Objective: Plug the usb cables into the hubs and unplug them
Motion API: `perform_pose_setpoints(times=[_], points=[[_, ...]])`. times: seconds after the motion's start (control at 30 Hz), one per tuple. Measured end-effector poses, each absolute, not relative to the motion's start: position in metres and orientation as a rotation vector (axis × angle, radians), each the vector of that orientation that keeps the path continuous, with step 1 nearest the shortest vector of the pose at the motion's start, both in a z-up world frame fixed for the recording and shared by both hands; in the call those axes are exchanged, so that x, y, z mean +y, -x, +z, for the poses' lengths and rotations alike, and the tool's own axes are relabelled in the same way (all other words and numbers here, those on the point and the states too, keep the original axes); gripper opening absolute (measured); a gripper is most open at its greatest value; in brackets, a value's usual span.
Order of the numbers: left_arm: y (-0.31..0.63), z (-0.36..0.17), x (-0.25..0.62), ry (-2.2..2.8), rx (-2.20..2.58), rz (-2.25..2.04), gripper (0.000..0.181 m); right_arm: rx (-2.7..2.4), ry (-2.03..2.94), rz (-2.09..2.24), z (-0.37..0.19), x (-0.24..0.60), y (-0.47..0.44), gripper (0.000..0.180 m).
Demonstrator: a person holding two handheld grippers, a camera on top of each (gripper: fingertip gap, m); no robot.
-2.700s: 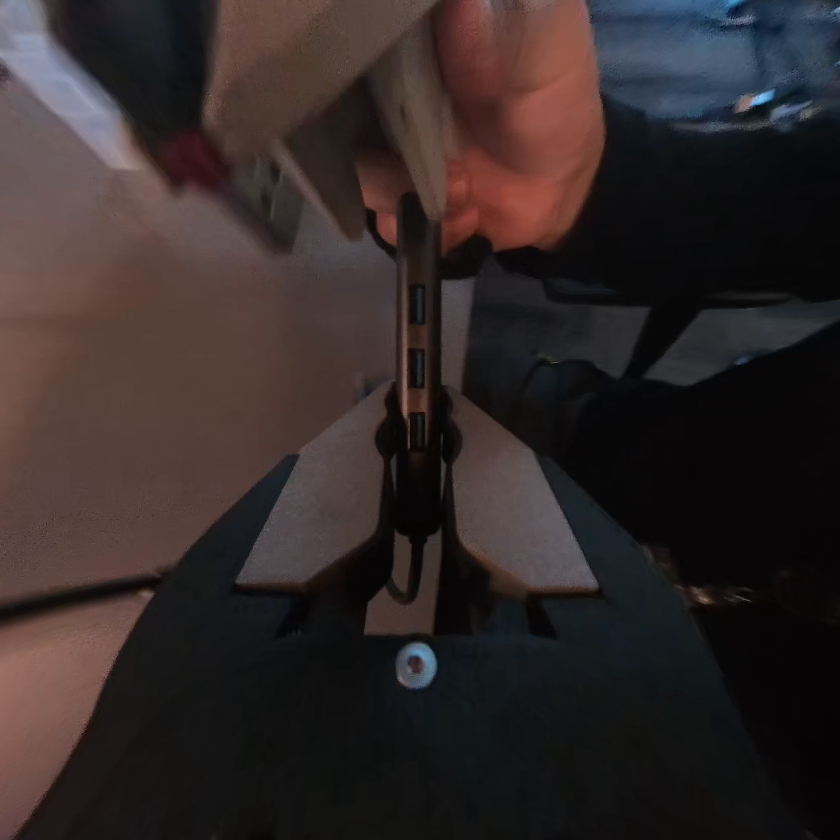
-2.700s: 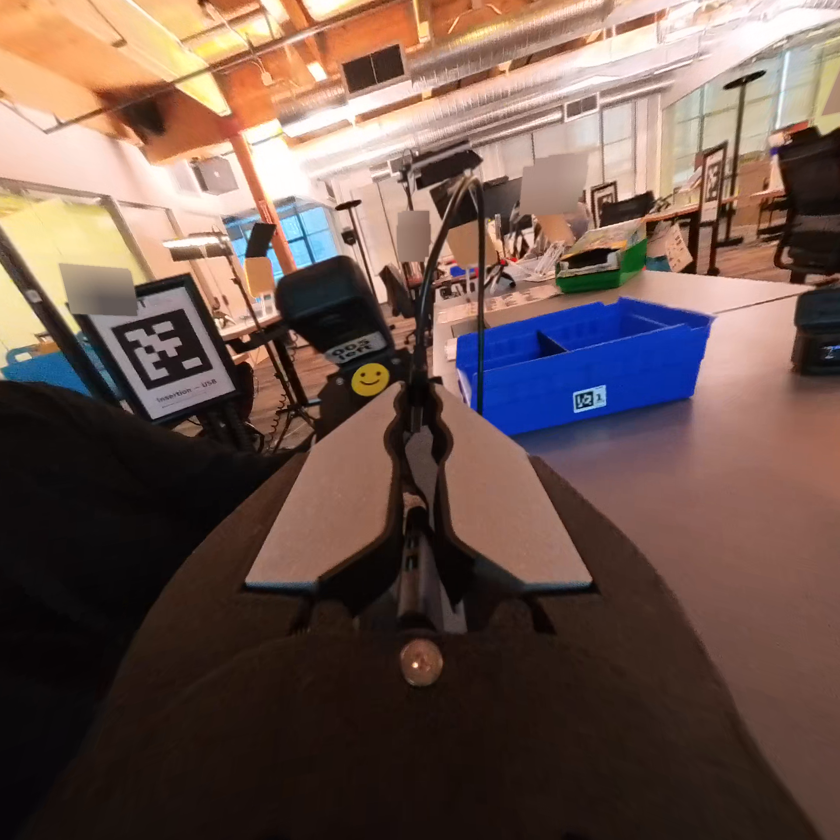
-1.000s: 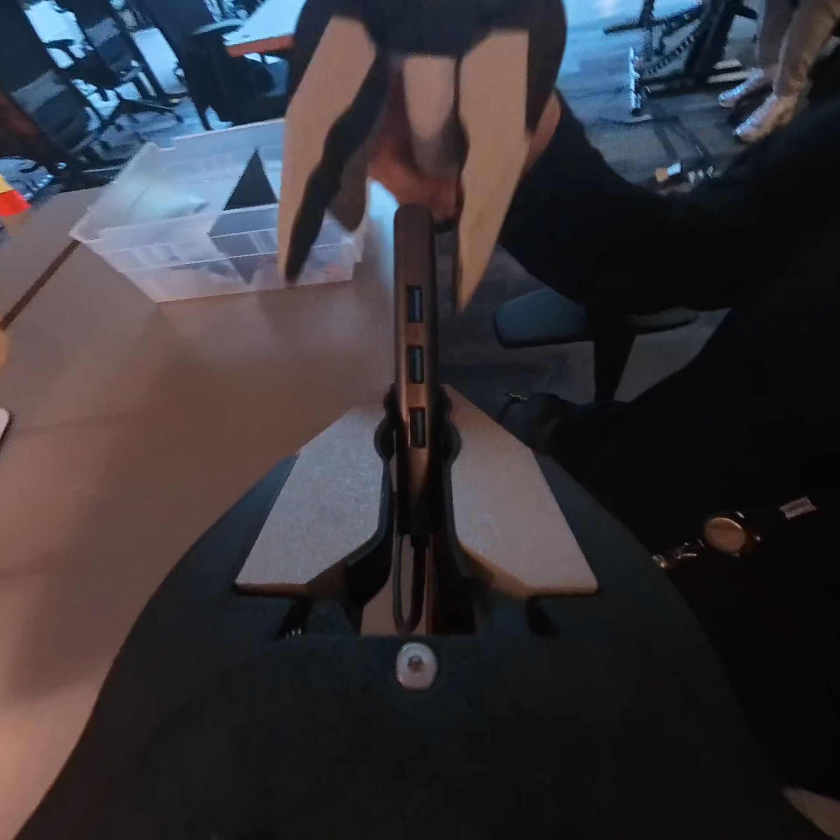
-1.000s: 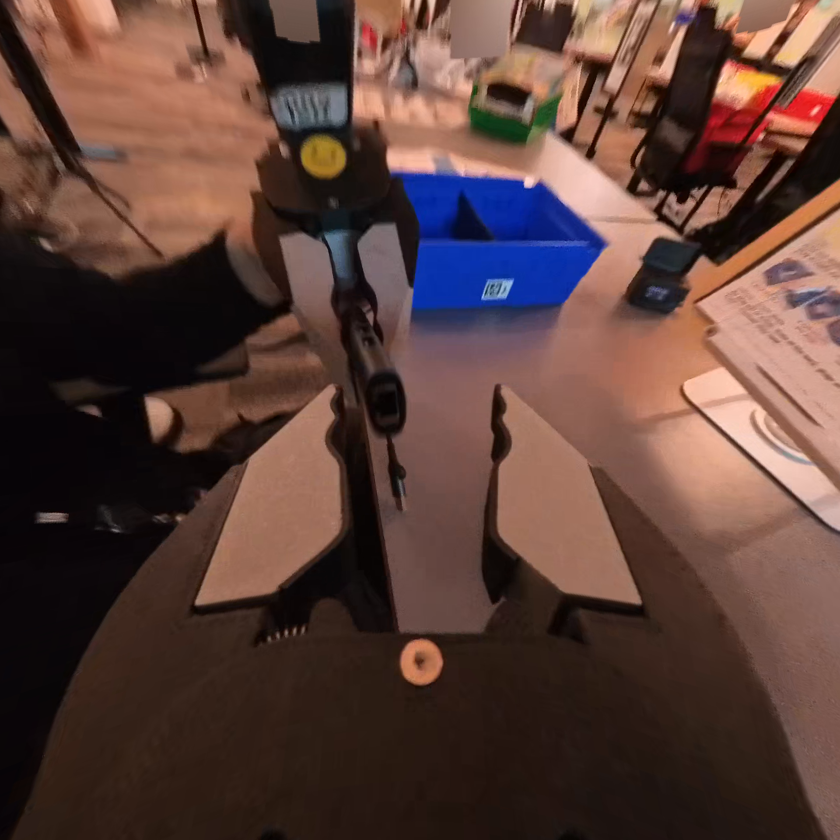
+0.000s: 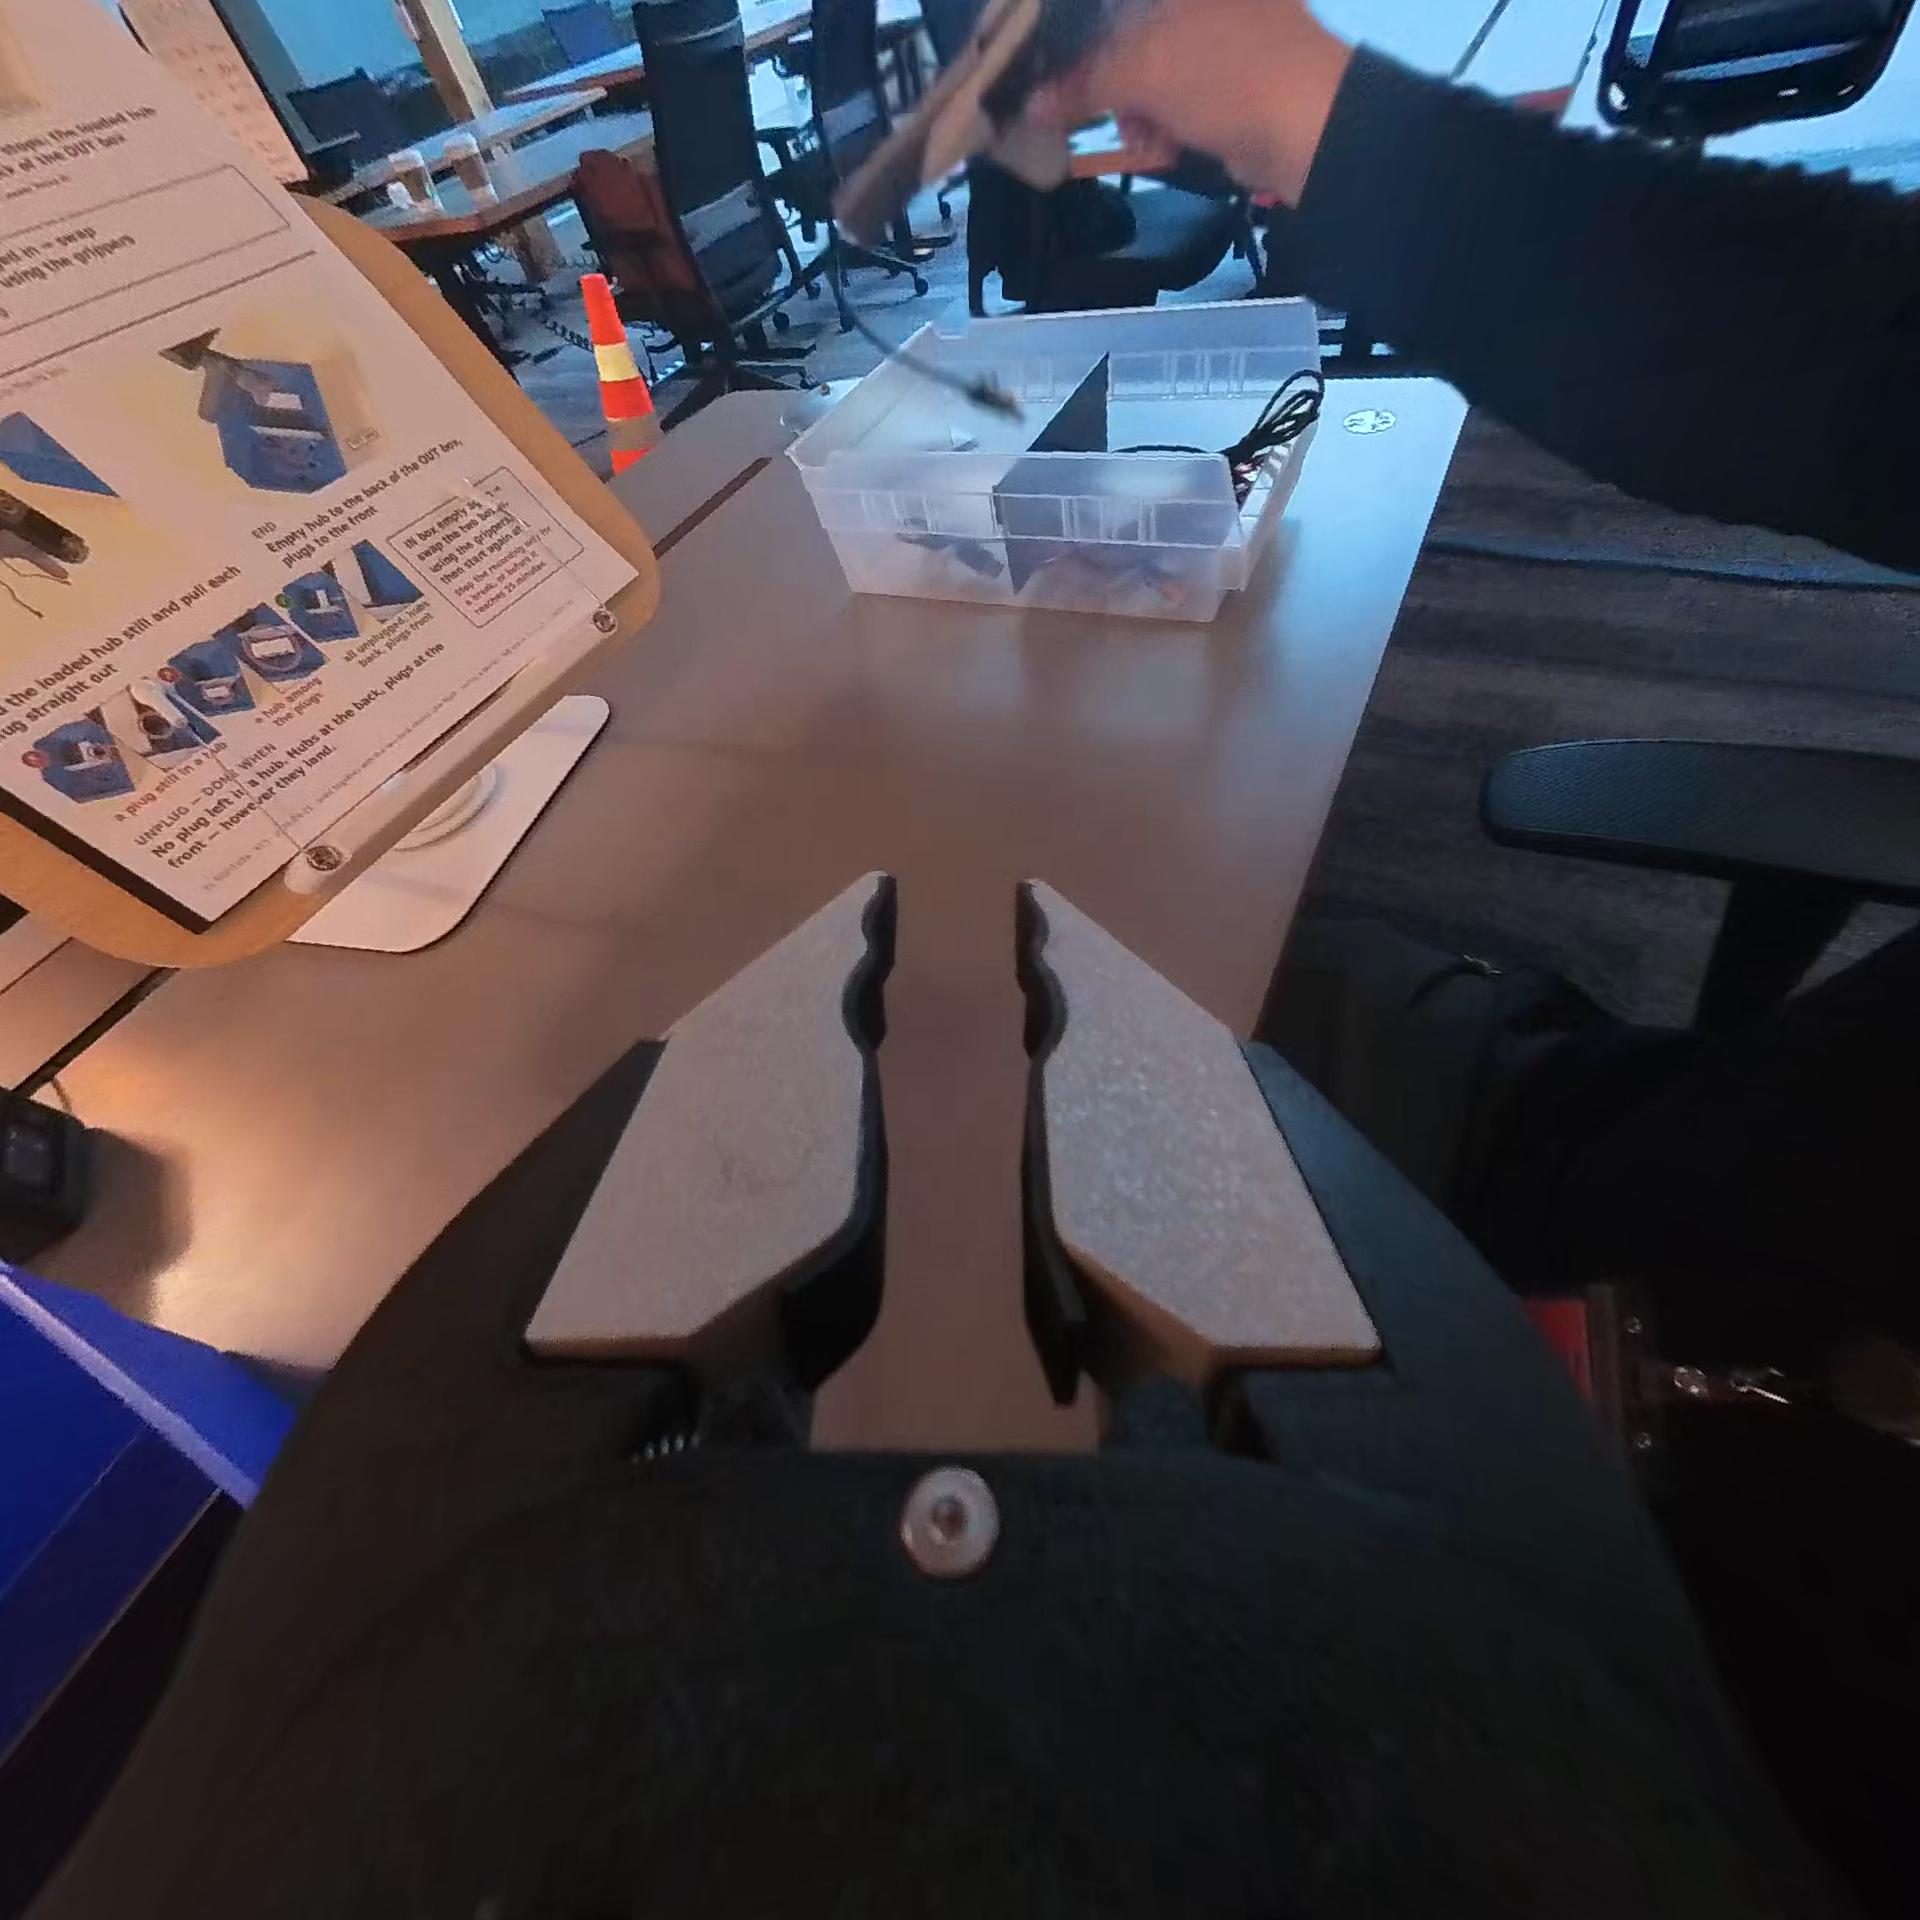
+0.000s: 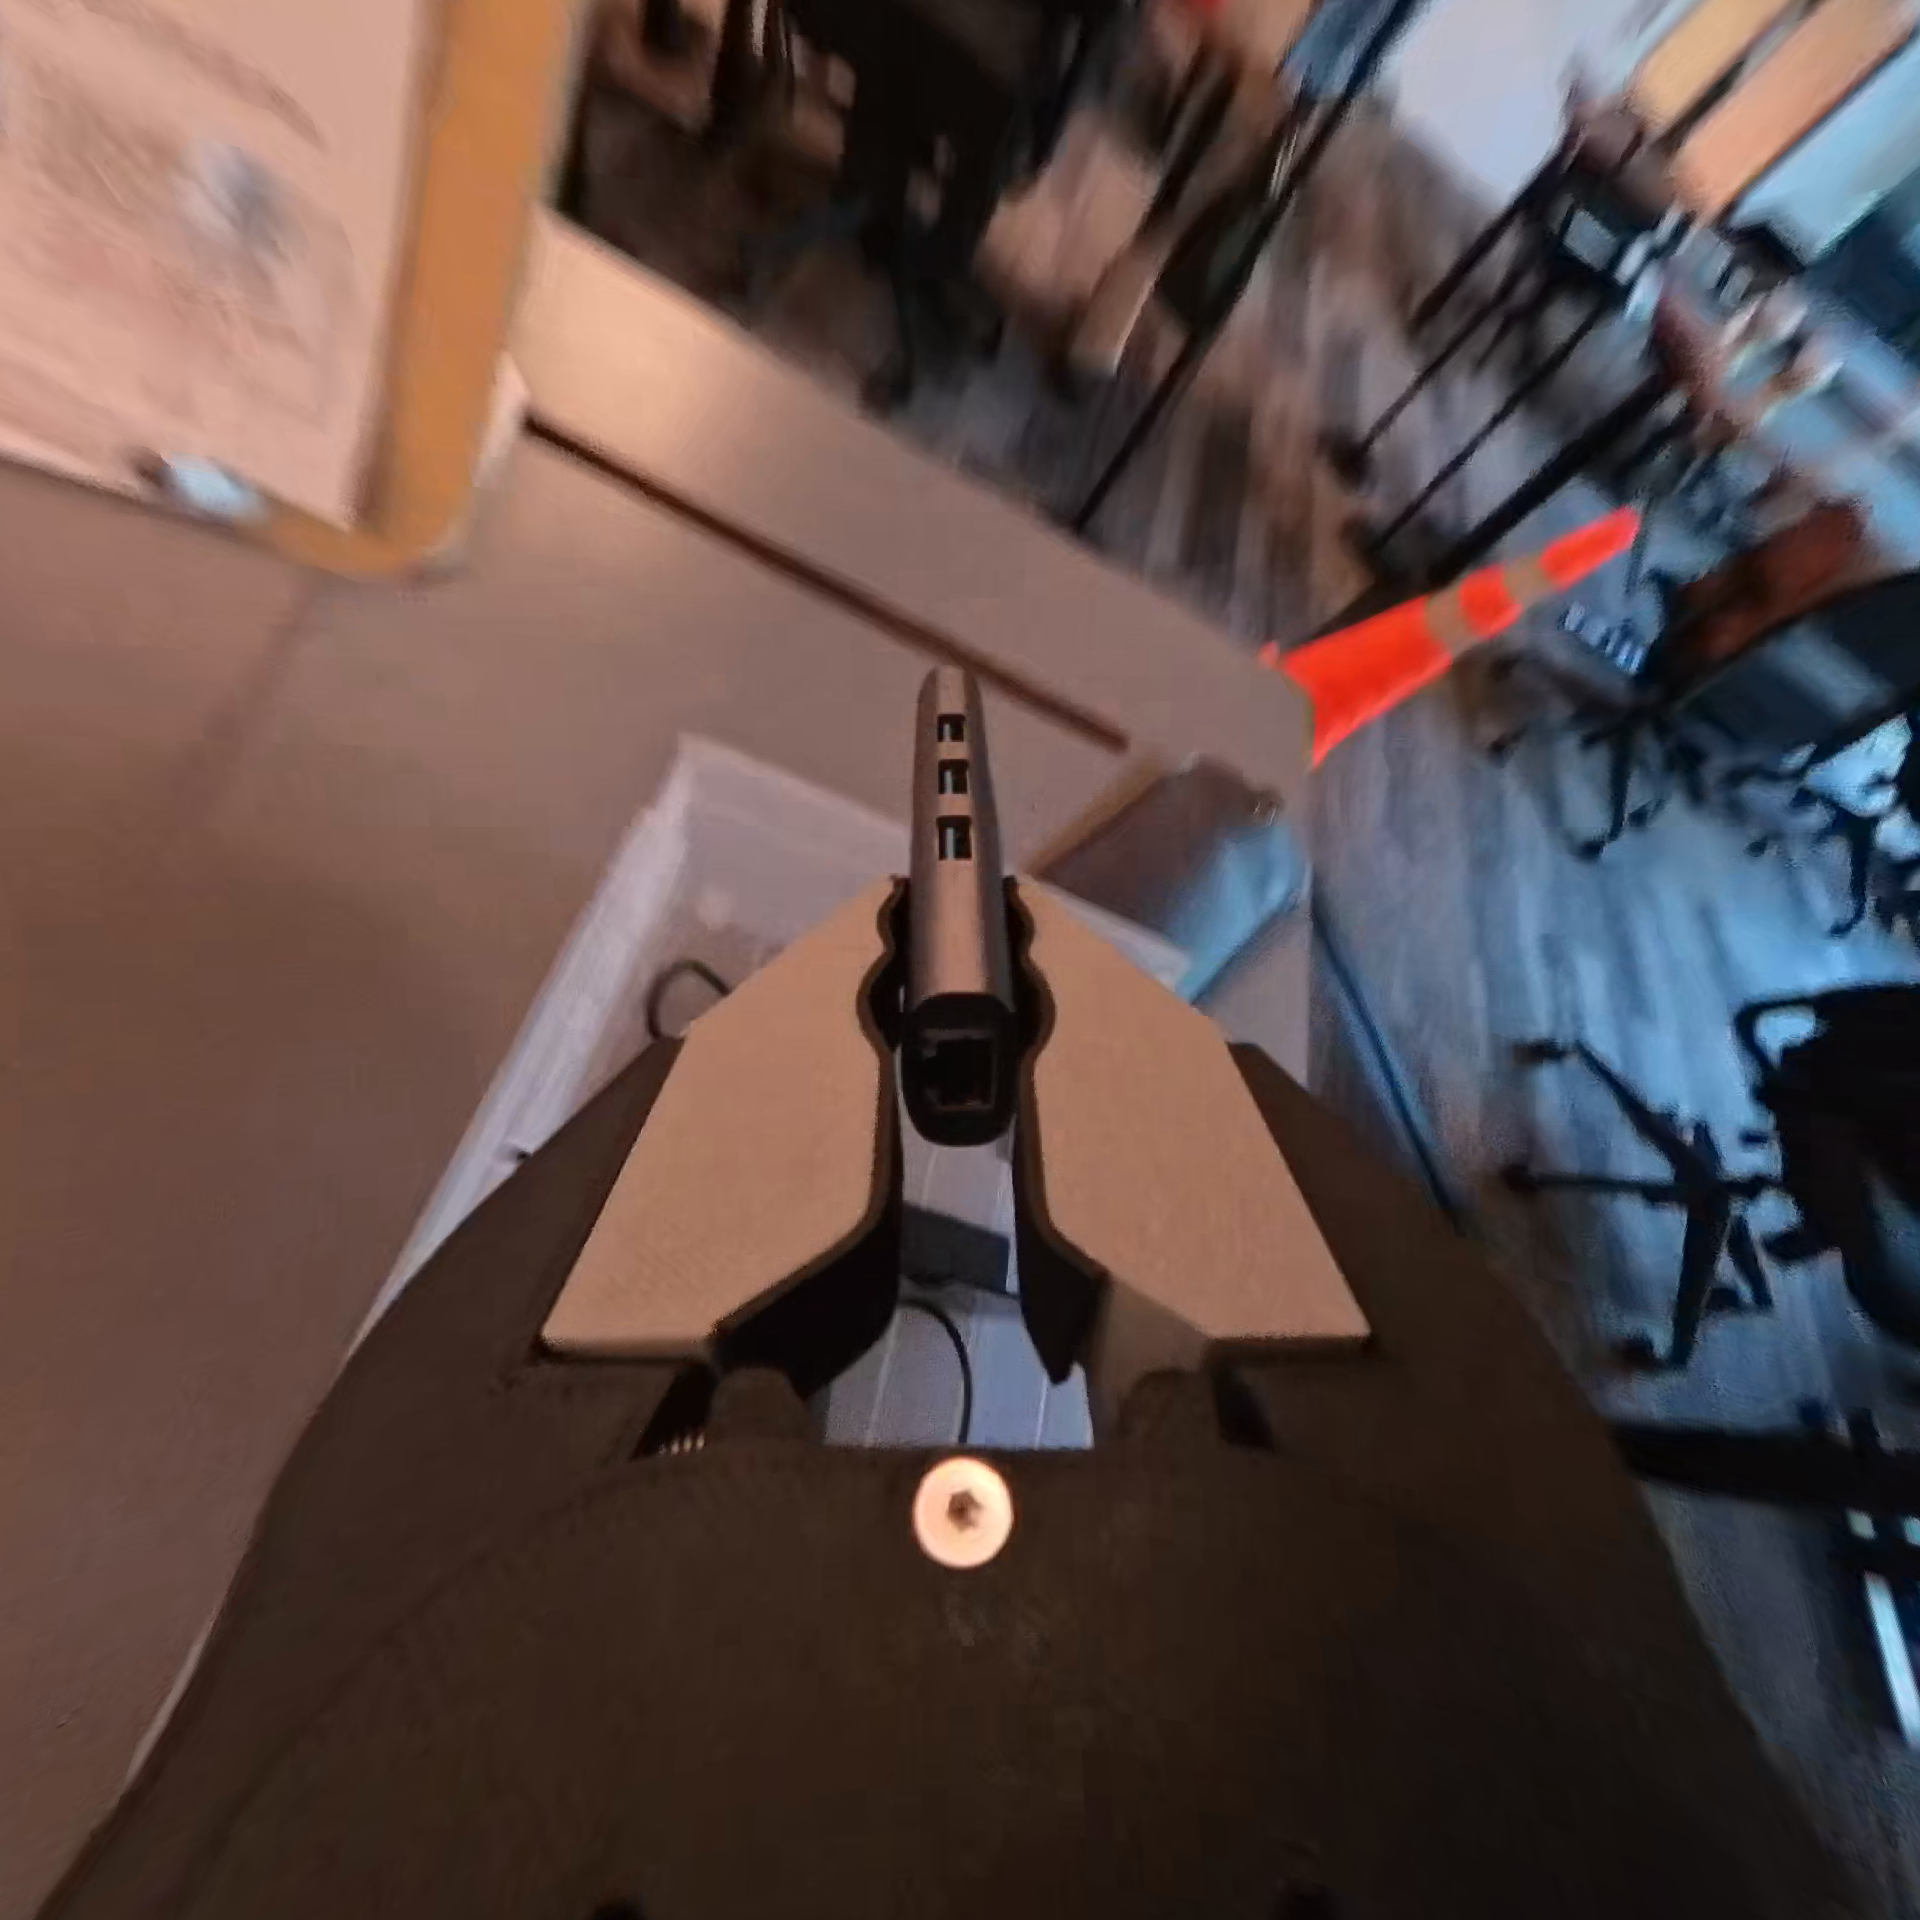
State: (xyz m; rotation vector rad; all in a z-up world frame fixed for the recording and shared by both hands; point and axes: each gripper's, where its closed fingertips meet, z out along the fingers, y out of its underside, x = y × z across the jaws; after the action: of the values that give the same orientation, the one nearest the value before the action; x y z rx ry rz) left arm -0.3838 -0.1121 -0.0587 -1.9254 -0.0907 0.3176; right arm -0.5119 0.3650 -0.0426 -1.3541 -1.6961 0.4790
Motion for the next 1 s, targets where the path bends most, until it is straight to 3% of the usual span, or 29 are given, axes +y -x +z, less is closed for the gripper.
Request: perform_pose_setpoints(times=[0.13,0.3,0.47,0.63,0.8,0.93,1.0], points=[[0.395,-0.062,-0.121,1.935,-0.152,0.339,0.025,-1.891,1.606,0.441,-0.131,0.379,0.506,0.015],[0.414,-0.067,-0.138,1.943,-0.251,0.371,0.038,-1.771,1.503,0.745,-0.102,0.350,0.485,0.045],[0.435,-0.071,-0.158,1.918,-0.439,0.349,0.067,-1.755,1.315,0.999,-0.081,0.297,0.431,0.070],[0.458,-0.096,-0.186,1.943,-0.678,0.410,0.093,-1.716,1.286,1.043,-0.097,0.279,0.393,0.101],[0.475,-0.147,-0.229,2.043,-0.900,0.580,0.100,-1.742,1.327,1.059,-0.134,0.255,0.387,0.110],[0.493,-0.191,-0.240,2.109,-1.025,0.619,0.100,-1.738,1.372,0.983,-0.160,0.248,0.400,0.106],[0.507,-0.200,-0.249,2.131,-1.045,0.709,0.085,-1.760,1.387,0.955,-0.170,0.243,0.407,0.105]])
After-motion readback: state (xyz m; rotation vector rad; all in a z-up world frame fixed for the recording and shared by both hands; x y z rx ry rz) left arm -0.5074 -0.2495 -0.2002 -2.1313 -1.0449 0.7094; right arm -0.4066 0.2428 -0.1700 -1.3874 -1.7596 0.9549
